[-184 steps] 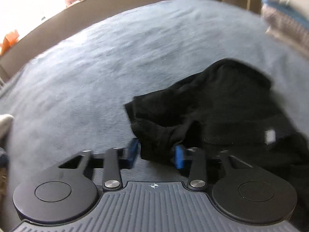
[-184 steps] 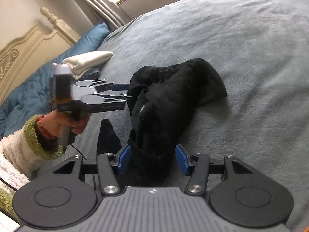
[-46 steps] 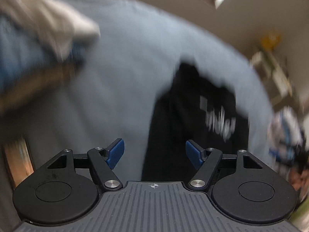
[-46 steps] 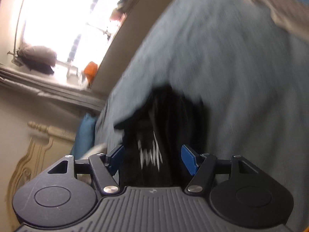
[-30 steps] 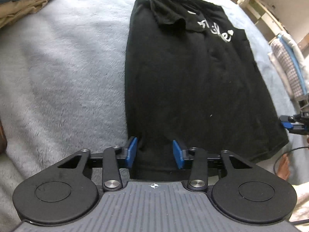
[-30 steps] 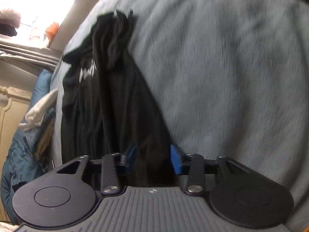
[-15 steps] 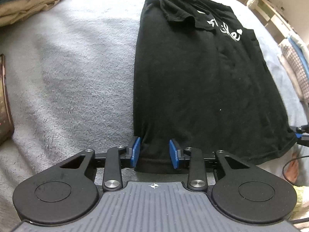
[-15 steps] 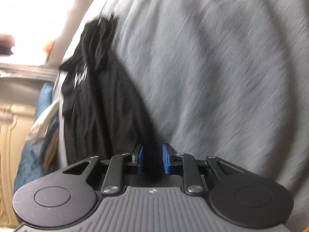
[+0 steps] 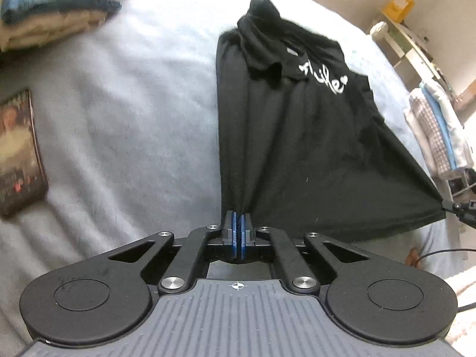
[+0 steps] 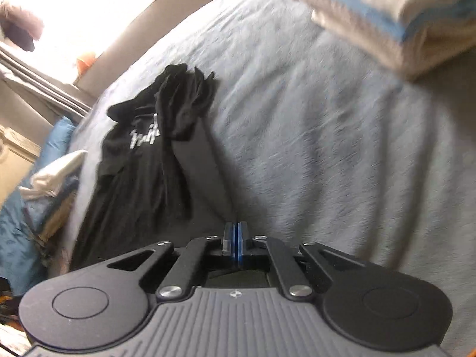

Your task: Fold clothes

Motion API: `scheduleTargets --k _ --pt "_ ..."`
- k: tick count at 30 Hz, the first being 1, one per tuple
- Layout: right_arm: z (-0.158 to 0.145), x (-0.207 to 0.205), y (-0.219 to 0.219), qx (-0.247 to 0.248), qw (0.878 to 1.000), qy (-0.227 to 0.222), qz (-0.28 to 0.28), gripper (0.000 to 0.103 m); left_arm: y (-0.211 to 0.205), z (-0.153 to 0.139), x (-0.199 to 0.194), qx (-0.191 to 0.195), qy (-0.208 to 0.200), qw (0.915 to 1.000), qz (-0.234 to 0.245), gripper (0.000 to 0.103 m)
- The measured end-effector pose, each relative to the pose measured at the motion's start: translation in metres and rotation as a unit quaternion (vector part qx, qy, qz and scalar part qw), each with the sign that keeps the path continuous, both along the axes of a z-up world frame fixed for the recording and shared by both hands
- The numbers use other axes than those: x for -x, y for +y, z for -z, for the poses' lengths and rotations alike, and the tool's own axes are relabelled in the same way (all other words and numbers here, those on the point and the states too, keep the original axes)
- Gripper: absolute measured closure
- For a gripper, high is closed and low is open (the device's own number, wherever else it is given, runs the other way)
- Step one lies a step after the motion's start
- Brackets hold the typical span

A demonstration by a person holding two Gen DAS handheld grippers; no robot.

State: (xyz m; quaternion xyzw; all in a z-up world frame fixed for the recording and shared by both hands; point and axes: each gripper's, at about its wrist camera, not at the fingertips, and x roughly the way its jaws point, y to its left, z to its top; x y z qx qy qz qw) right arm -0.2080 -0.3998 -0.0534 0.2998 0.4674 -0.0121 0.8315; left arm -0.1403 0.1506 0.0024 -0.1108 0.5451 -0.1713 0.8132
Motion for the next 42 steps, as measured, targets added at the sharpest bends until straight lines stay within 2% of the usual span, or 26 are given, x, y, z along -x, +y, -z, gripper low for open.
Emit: scheduleTargets --k 3,6,9,13,16,19,21,22,24,27,29,32,34,36,39,42 --pt "-0.006 0.006 0.003 0.028 0.999 0.016 -0.008 0.102 -0.003 0.003 0.001 0.012 0.032 0.9994 0.0 0.103" --pt "-0.003 0.01 0.011 0.055 0.997 0.052 -0.027 0.103 -0.007 0.007 0.003 0.0 0.058 0.9981 0.02 0.103" --pt "0.016 0.01 0.011 0.073 0.993 0.091 -0.036 0.103 -0.014 0.026 -0.001 -0.017 0.09 0.9951 0.037 0.103" --pt "0.056 -0.009 0.017 0.097 0.985 0.135 -0.046 0.103 -0.029 0.058 -0.011 -0.045 0.111 0.99 0.074 0.102" --pt "0.072 -0.021 0.014 0.093 0.984 0.147 -0.041 0.102 -0.029 0.067 -0.018 -0.03 0.12 0.9897 0.072 0.101" --pt "0.06 -0.024 0.006 0.087 0.984 0.151 -0.043 0.097 -0.016 0.057 -0.017 -0.016 0.116 0.9898 0.082 0.094" --pt "0.047 -0.023 0.0 0.094 0.983 0.149 -0.041 0.075 -0.014 0.048 -0.025 -0.017 0.097 0.9922 0.076 0.082" --pt "0.038 -0.023 -0.003 0.099 0.984 0.141 -0.038 0.073 -0.014 0.044 -0.031 -0.019 0.085 0.9936 0.072 0.079" --pt "0.016 -0.026 -0.009 0.111 0.987 0.113 -0.027 0.071 -0.014 0.035 -0.042 -0.024 0.062 0.9958 0.064 0.079" --pt "-0.009 -0.049 -0.006 0.103 0.993 0.057 -0.031 0.071 -0.015 0.021 -0.058 -0.03 0.026 0.9979 0.051 0.078" --pt "-0.016 -0.079 0.019 0.078 0.994 0.027 -0.066 0.07 -0.015 0.013 -0.069 -0.034 0.002 0.9985 0.043 0.077" --pt "-0.023 -0.129 0.067 0.032 0.991 -0.013 -0.132 0.066 -0.039 0.011 -0.095 -0.053 -0.059 0.9963 0.035 0.075" --pt "-0.027 -0.162 0.099 0.002 0.984 -0.04 -0.175 0.06 -0.058 0.014 -0.11 -0.08 -0.101 0.9911 0.034 0.075" --pt "-0.021 -0.192 0.135 -0.034 0.976 -0.043 -0.211 0.057 -0.071 0.018 -0.121 -0.11 -0.145 0.9826 0.039 0.075" --pt "-0.001 -0.242 0.179 -0.057 0.973 -0.017 -0.224 0.056 -0.089 0.021 -0.125 -0.16 -0.215 0.9594 0.087 0.075" --pt "0.015 -0.278 0.203 -0.036 0.973 -0.006 -0.227 0.056 -0.1 0.021 -0.118 -0.156 -0.249 0.9441 0.15 0.073"
